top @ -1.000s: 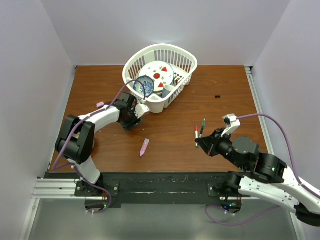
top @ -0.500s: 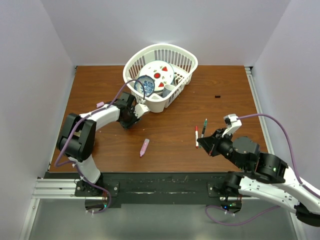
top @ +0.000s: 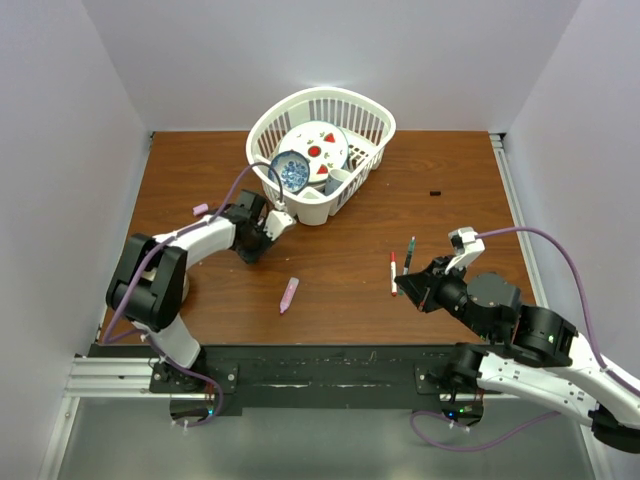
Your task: Insert the pens into the pen caps
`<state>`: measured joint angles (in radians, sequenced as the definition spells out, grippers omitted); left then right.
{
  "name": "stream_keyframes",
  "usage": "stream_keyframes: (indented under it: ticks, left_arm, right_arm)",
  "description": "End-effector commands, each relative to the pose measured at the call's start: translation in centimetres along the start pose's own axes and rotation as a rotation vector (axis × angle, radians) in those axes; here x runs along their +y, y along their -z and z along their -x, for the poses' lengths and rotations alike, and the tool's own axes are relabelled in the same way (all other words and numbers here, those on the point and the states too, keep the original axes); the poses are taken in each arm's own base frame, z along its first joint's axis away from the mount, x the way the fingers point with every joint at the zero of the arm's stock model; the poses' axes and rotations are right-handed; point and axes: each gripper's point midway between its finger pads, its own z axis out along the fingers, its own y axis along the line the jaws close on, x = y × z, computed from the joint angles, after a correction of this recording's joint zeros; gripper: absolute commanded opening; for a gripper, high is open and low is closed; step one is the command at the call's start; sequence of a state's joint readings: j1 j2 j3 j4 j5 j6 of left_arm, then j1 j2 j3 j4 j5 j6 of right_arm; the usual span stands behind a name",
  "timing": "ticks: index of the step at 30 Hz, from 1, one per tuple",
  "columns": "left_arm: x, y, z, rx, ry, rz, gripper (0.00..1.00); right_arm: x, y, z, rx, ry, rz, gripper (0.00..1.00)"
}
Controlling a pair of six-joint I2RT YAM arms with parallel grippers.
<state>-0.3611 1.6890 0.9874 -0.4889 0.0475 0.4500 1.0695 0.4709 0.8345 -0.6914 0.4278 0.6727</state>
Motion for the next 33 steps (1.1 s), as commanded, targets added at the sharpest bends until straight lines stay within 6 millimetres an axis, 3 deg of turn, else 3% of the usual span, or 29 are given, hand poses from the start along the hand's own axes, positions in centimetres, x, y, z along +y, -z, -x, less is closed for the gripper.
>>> stream_keyframes:
  ticks: [1, 5, 13, 27, 33]
  left_arm:
    - [0.2, 0.9, -0.2, -0.020, 0.068, 0.036, 0.30]
    - [0.6, 1.0, 0.5, -0.051, 0.069, 0.055, 0.38]
    - [1.2, 0.6, 2.5, -0.095, 0.074, 0.047, 0.42]
    - [1.0, -0.5, 3.5, -0.075, 0.067, 0.003, 0.40]
    - [0.2, -1.0, 2.0, -0.029, 0.087, -0.014, 0.31]
  right_arm:
    - [0.7, 0.2, 0.8, -0.022, -0.033, 0.023, 0.00]
    - [0.6, 0.4, 0.8, -0.023, -0.036, 0.022, 0.00]
    - [0.4, 0.5, 0.7, -0.027, -0.051, 0.020, 0.00]
    - [0.4, 0.2, 0.8, -0.030, -0.047, 0.010, 0.00]
    - [0.7, 0.3, 1.2, -0.031, -0.043, 0.013, 0.00]
